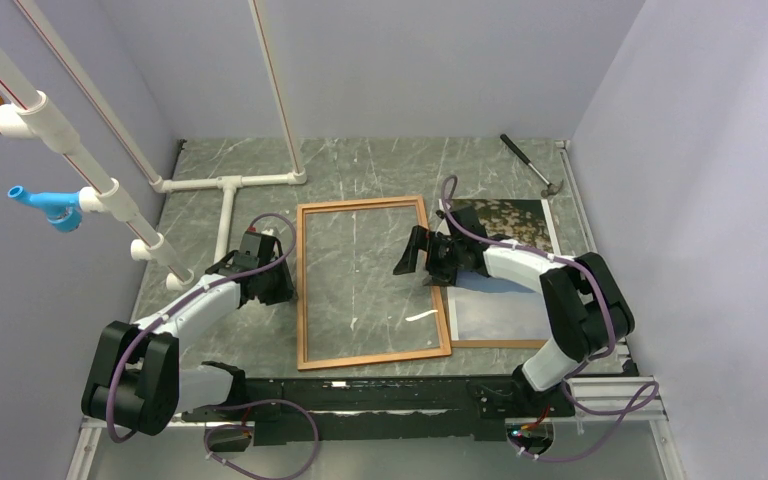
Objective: Put the photo into the frame
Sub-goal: Place the photo frame item in the photo frame.
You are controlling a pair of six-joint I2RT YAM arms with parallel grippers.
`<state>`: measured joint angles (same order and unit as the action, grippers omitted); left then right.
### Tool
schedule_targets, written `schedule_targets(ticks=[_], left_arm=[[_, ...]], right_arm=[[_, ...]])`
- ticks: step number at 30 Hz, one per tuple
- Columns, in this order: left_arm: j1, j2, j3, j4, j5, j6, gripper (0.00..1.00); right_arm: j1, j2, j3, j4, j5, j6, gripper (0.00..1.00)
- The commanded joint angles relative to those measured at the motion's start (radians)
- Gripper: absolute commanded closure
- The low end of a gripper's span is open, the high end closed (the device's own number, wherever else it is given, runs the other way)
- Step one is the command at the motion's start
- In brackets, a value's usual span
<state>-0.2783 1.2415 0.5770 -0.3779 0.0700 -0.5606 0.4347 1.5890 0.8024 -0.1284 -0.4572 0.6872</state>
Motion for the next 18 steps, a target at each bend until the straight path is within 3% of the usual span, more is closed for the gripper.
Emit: schedule_targets(ticks=[1, 18], left_arm=[[0.001, 0.057, -0.042, -0.045, -0.061, 0.039, 0.72], [0.001, 0.056, -0.042, -0.045, -0.061, 0.038, 0.72]], right_arm=[[0.015, 0.016, 0.057, -0.056, 0.080, -0.033, 0.00], [0.107, 0.035, 0.178, -0.249, 0.299, -0.083, 0.00]])
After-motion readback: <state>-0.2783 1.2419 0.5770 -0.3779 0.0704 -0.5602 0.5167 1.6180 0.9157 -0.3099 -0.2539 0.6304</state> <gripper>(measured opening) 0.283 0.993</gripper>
